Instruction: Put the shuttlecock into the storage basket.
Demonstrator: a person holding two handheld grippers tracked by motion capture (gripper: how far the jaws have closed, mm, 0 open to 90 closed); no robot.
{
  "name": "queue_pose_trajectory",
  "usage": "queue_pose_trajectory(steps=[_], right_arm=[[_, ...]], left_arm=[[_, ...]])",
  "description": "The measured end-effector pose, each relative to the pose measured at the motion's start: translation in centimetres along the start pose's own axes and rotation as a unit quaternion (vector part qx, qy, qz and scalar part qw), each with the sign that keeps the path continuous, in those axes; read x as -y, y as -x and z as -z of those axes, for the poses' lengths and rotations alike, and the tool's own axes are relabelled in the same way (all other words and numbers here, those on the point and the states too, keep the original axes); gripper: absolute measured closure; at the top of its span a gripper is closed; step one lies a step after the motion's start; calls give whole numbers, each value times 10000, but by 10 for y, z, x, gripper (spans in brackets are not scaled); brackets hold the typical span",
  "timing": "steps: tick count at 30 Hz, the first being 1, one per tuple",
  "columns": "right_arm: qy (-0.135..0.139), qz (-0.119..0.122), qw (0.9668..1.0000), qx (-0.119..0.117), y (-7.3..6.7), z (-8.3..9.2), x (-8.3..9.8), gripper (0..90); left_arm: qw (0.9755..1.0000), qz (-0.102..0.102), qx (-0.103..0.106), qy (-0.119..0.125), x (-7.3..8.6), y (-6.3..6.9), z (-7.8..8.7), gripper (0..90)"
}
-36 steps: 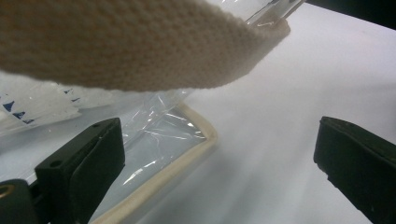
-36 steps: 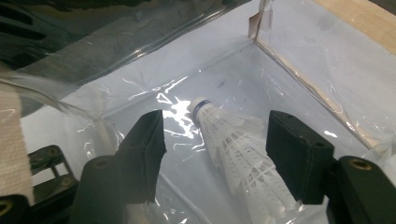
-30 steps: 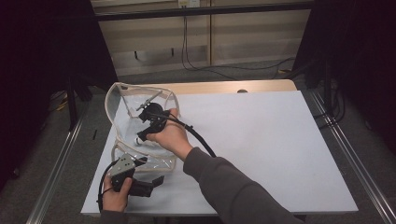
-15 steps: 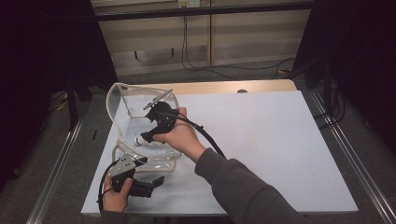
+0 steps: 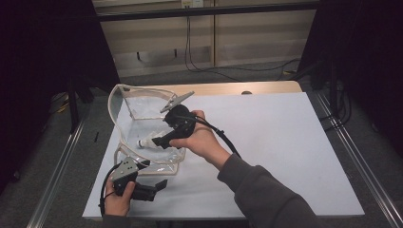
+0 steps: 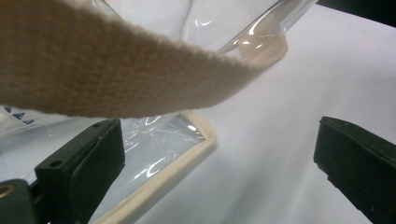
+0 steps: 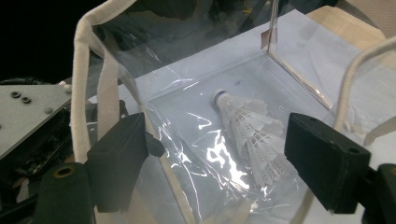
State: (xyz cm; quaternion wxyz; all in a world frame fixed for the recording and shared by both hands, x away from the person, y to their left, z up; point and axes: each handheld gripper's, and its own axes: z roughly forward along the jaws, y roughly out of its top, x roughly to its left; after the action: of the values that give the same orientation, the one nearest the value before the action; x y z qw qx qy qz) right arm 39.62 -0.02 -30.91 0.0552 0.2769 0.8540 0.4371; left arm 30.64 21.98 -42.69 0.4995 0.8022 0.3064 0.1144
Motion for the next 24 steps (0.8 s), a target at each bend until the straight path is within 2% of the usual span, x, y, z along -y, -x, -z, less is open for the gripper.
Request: queue_pose_trajectory(steps=[2,7,13,24], right_arm=[[68,0,9999,-76,2,4,3,192],[161,34,9998,-91,5,15,11,187],[169,93,9998,27,10,30,18,150],[414,-108,9990,132,32,56,41,134]], left_arm=[[10000,0,-14,-6,0,0,0,20],[10000,-13,-5,-28,1,0,1,20],[10000,-9,-2,10,0,1,0,20],[10000,-16,-24,2,0,1,0,20]])
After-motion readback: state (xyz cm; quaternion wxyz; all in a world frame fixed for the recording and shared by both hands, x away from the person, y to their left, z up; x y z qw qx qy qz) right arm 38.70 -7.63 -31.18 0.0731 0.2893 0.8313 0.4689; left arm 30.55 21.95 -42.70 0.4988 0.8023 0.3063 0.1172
